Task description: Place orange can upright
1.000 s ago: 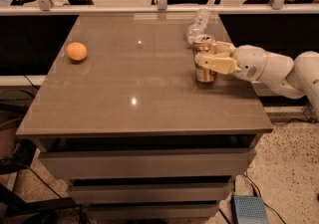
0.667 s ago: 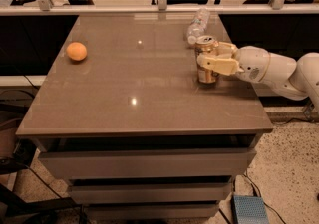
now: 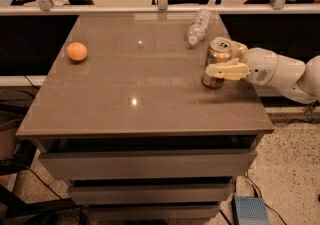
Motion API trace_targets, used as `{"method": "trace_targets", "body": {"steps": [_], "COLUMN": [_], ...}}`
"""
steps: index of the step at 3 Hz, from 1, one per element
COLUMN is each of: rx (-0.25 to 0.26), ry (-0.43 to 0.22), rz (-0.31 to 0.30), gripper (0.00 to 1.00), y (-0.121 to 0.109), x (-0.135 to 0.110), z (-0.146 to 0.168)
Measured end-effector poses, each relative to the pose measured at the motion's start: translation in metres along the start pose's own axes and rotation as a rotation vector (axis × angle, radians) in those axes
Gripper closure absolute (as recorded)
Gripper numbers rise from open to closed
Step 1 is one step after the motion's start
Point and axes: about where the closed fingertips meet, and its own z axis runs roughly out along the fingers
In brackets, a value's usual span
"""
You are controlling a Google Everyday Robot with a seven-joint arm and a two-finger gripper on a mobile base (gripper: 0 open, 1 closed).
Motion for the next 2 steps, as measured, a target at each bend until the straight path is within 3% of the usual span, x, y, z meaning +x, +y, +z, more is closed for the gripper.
{"method": "trace_targets", "body": {"steps": [2], "rx": [0.040], "ry": [0.007], "rz": [-0.013], "gripper": [0.00], "y": [0.004], "x": [-0.006], "z": [-0.021]}}
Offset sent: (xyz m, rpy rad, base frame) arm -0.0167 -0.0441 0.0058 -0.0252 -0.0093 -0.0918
